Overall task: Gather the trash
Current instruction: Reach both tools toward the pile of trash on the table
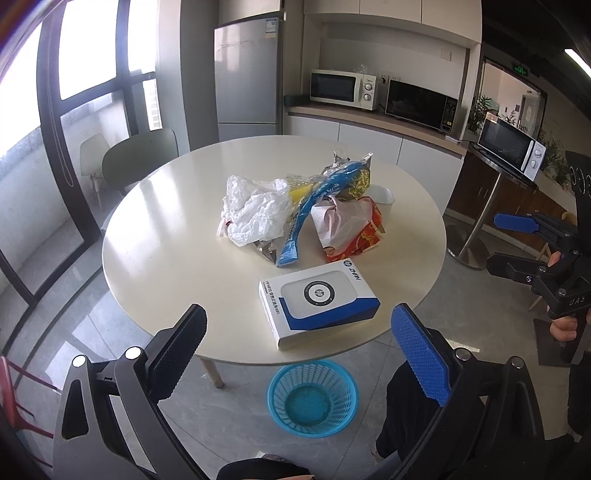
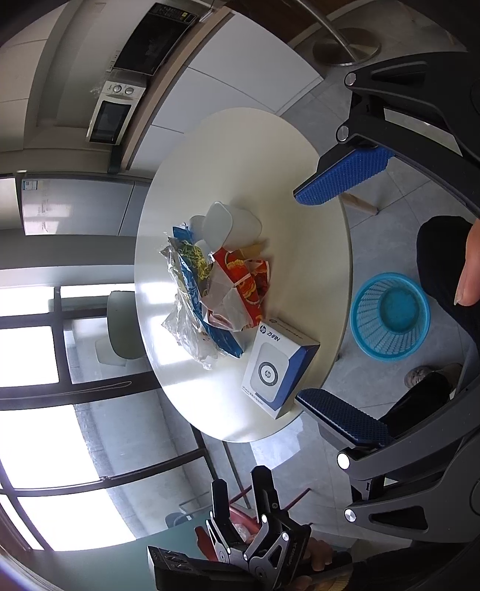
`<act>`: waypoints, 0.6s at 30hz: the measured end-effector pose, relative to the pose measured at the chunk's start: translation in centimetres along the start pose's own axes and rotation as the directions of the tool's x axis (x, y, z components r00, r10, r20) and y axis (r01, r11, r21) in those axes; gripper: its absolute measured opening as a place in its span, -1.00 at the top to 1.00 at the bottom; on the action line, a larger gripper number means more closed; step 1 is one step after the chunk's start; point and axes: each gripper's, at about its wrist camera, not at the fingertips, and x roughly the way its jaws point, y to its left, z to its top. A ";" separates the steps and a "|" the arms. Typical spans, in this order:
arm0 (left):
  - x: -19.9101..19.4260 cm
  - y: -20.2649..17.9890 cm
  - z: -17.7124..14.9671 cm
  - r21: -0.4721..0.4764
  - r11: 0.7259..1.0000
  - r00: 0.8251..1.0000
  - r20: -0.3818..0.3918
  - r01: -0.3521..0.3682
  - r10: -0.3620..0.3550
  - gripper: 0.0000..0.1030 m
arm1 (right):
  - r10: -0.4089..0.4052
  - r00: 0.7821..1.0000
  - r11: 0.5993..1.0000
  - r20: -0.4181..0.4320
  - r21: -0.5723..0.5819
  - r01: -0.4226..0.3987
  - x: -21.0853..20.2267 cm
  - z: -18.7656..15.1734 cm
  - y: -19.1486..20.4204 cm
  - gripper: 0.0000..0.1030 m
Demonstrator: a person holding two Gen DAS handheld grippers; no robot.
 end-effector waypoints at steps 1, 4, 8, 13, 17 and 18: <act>0.4 0.2 0.2 0.000 1.000 1.000 -0.004 0.004 -0.004 -0.89 | 0.001 1.000 1.000 -0.003 0.001 -0.001 0.5 0.2 -0.1 -0.84; 1.9 0.8 0.9 0.000 1.000 1.000 -0.018 0.013 -0.013 -0.89 | 0.007 1.000 1.000 -0.017 0.009 -0.007 2.1 0.9 -0.7 -0.84; 4.1 1.8 2.0 0.000 0.999 0.999 -0.040 0.036 -0.036 -0.89 | 0.026 0.999 1.000 -0.038 0.013 -0.025 4.4 1.8 -1.5 -0.84; 7.1 2.7 3.3 -0.001 0.998 0.996 -0.067 0.059 -0.059 -0.89 | 0.030 0.998 1.000 -0.052 0.004 -0.030 7.0 3.2 -2.3 -0.84; 9.7 3.6 4.3 -0.003 0.997 0.993 -0.096 0.072 -0.072 -0.88 | 0.041 0.997 0.999 -0.071 0.008 -0.041 9.4 4.4 -3.3 -0.84; 10.3 3.9 4.6 -0.006 0.997 0.992 -0.104 0.075 -0.075 -0.86 | 0.047 0.996 0.999 -0.072 0.010 -0.046 9.8 4.7 -3.4 -0.84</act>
